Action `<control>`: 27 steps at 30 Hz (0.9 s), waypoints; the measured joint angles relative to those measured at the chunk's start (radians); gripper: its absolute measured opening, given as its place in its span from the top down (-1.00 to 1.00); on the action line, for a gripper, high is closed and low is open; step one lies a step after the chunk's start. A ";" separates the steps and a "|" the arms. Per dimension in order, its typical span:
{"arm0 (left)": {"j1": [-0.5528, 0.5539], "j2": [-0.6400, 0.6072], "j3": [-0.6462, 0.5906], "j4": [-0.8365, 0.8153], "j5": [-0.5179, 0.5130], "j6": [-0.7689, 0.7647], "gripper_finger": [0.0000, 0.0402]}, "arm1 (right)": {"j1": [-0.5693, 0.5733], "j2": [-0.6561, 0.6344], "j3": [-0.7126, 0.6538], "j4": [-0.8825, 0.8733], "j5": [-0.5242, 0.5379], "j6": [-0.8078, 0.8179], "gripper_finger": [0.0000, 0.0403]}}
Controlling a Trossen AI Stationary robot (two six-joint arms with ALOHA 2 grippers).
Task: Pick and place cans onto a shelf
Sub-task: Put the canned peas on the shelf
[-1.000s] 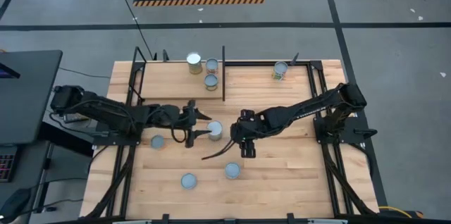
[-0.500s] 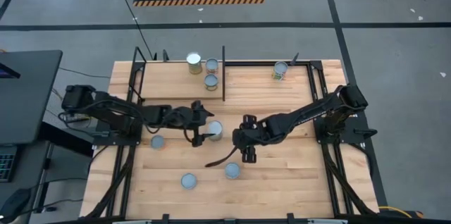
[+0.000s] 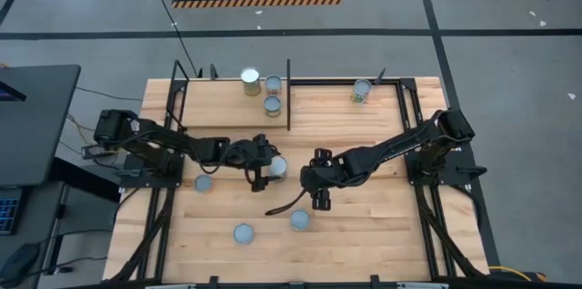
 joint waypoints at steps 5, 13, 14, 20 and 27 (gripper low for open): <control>0.000 0.044 0.000 0.037 -0.005 0.012 -0.97 | 0.000 0.000 0.000 0.000 0.000 0.000 -0.19; 0.000 0.038 0.000 0.052 -0.004 0.004 -0.78 | 0.000 0.000 0.000 -0.001 0.000 0.000 -0.19; 0.001 0.038 0.000 0.052 -0.005 -0.003 -0.73 | 0.000 0.000 0.000 -0.001 0.000 0.000 -0.19; 0.016 0.031 0.002 0.036 -0.054 -0.073 -0.57 | 0.000 0.000 0.000 -0.002 -0.001 0.007 -0.19; 0.012 -0.105 0.133 -0.326 -0.134 -0.098 -0.58 | 0.000 0.000 0.000 -0.003 -0.008 0.011 -0.19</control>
